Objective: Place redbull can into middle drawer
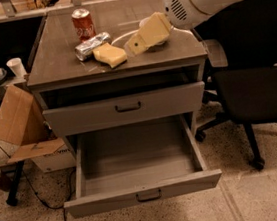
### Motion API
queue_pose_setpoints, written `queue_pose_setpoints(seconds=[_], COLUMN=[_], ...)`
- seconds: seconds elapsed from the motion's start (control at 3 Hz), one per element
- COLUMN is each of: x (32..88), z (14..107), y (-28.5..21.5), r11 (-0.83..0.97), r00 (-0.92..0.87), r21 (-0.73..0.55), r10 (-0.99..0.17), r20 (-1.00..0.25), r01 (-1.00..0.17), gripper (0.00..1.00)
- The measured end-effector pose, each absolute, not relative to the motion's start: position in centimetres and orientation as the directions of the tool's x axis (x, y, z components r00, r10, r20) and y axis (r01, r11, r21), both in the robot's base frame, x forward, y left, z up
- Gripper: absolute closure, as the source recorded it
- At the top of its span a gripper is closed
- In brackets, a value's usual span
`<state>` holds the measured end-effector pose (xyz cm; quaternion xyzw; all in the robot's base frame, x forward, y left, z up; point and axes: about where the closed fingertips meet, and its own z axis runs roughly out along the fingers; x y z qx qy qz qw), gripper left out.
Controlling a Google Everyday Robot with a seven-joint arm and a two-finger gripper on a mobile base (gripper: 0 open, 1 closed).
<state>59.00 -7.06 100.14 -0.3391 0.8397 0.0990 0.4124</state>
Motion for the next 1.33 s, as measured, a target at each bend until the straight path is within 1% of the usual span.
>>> queue_pose_setpoints(seconds=[0.67,1.0,1.33], x=[62.2,65.2,68.9], z=[99.1,97.5,95.2], y=[-2.7,1.2,5.8], r11=[0.736,0.732,0.742], r00=[-0.416,-0.415,-0.435], r21=[-0.088,-0.060,-0.006], r10=[-0.472,-0.449,-0.399], r20=[-0.777,-0.791,-0.807], r01=[-0.671,-0.679,-0.670], gripper=[0.00,0.00,0.00])
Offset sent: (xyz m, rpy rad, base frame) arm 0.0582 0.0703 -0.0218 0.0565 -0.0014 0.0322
